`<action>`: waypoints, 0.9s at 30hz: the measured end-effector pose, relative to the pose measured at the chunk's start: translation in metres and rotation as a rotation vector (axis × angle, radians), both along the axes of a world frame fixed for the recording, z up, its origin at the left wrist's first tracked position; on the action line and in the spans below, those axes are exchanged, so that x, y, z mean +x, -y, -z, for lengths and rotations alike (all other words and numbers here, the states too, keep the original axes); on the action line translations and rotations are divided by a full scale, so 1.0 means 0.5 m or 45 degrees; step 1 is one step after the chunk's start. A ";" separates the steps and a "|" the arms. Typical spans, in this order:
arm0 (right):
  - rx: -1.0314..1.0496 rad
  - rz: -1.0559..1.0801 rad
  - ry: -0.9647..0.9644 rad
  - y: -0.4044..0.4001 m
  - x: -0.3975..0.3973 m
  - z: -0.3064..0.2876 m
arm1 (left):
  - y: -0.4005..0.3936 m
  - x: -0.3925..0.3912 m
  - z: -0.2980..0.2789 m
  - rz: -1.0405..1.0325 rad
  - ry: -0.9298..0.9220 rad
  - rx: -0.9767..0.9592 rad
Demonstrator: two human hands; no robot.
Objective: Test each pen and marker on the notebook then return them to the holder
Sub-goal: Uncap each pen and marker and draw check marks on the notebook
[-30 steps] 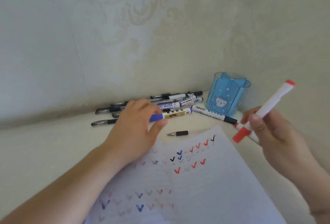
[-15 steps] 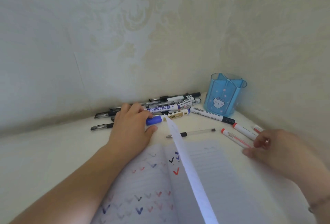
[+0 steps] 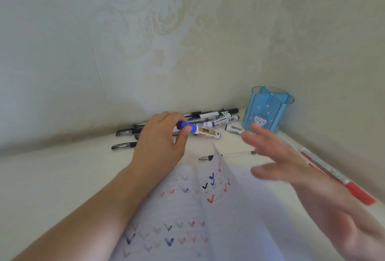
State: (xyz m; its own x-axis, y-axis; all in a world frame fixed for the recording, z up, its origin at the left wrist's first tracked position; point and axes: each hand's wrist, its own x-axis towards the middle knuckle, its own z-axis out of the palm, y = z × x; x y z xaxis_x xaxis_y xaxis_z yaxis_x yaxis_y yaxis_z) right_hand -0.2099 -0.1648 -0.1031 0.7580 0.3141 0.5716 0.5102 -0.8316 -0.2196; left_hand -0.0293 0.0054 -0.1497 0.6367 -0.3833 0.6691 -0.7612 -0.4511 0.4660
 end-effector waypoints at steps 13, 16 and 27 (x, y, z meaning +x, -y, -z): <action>0.098 0.247 -0.821 0.055 -0.047 0.021 | 0.013 -0.068 -0.054 0.423 -0.775 -0.715; 0.382 0.273 -0.718 0.045 -0.038 0.037 | 0.009 -0.093 -0.054 0.896 -1.188 -0.748; 1.369 0.100 -0.543 -0.036 -0.013 0.060 | 0.003 -0.142 -0.027 0.884 -0.076 0.446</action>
State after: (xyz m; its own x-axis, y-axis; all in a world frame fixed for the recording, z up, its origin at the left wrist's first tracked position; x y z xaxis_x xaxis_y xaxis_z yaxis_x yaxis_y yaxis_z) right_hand -0.2167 -0.1467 -0.1332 0.9494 -0.2352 0.2081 0.1794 -0.1378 -0.9741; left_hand -0.1004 0.0041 -0.1362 0.2047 -0.8900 0.4074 -0.9013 -0.0090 0.4332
